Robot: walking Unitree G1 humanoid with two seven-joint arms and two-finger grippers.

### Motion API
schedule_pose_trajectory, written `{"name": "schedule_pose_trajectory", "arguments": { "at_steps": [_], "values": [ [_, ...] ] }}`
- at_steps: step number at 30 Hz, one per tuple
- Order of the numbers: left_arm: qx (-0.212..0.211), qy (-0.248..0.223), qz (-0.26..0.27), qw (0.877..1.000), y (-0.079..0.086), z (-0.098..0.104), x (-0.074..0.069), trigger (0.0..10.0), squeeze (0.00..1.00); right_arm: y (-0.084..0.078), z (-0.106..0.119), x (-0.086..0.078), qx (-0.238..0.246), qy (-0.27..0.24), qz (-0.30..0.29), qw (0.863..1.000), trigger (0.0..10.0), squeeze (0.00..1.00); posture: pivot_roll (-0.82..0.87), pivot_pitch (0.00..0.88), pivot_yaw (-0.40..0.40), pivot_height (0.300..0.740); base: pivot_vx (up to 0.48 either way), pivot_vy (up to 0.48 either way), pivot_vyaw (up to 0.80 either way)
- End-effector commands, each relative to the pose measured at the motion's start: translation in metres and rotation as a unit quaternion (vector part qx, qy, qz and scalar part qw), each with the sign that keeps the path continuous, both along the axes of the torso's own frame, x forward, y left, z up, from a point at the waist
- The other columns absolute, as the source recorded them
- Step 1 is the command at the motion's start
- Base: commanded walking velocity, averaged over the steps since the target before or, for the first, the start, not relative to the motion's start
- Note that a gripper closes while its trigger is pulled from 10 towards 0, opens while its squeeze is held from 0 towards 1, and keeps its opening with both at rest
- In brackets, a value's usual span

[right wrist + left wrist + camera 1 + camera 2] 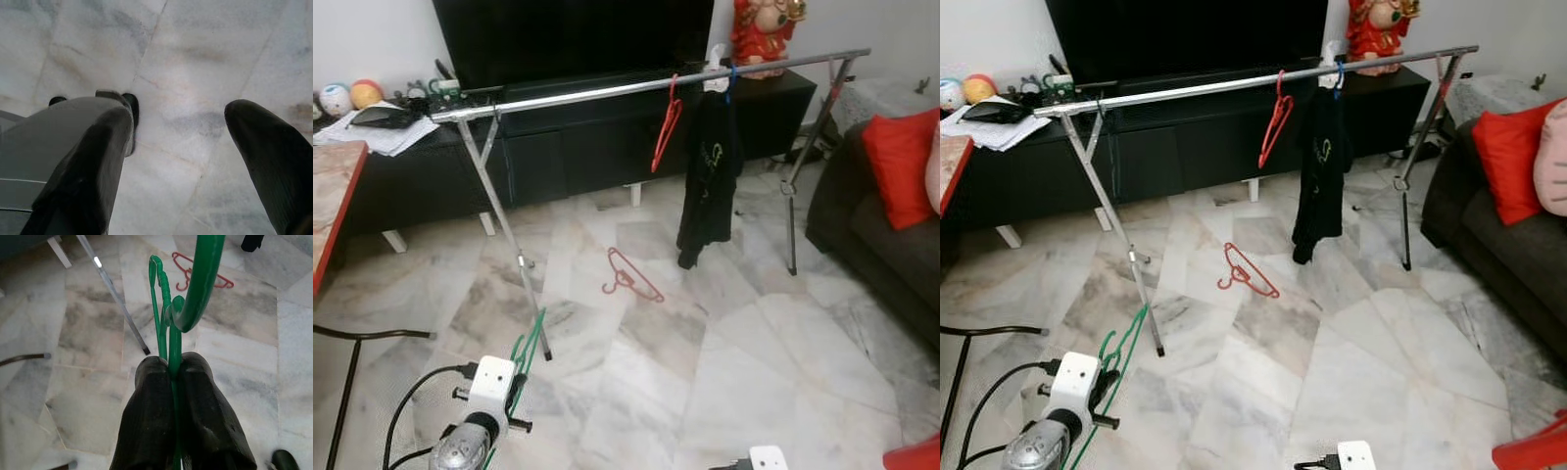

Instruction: Hang hanger

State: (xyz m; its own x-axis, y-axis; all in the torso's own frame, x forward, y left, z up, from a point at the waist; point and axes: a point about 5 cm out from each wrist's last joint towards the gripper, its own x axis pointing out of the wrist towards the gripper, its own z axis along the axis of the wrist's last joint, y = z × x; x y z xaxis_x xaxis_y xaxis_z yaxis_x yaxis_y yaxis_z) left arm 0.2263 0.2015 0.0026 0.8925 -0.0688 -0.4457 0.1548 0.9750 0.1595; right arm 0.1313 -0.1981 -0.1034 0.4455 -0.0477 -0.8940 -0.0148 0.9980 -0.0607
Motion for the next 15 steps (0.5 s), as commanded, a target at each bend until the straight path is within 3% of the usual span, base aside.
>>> {"name": "schedule_pose_trajectory", "arguments": {
  "at_steps": [1,10,15],
  "values": [
    [-0.005,-0.007,-0.002,1.0,-0.005,0.0033,0.0032,10.0,0.0,-0.0029,-0.0029,-0.0102,0.009,0.018,-0.007,1.0,10.0,0.0,-0.08,0.0,0.001,0.74,0.0,-0.371,0.0],
    [-0.008,-0.001,-0.005,1.0,-0.0109,0.0008,-0.0001,10.0,0.0,0.0003,-0.0048,-0.0156,0.019,0.029,0.016,0.999,10.0,0.0,-0.07,0.0,-0.002,0.74,0.0,-0.372,0.0],
    [-0.008,-0.001,0.0,1.0,-0.0103,0.0008,-0.0002,10.0,0.0,0.0026,-0.006,-0.0195,0.017,0.039,0.058,0.997,10.0,0.0,-0.07,0.0,-0.004,0.74,0.0,-0.373,0.1]
  ]
}}
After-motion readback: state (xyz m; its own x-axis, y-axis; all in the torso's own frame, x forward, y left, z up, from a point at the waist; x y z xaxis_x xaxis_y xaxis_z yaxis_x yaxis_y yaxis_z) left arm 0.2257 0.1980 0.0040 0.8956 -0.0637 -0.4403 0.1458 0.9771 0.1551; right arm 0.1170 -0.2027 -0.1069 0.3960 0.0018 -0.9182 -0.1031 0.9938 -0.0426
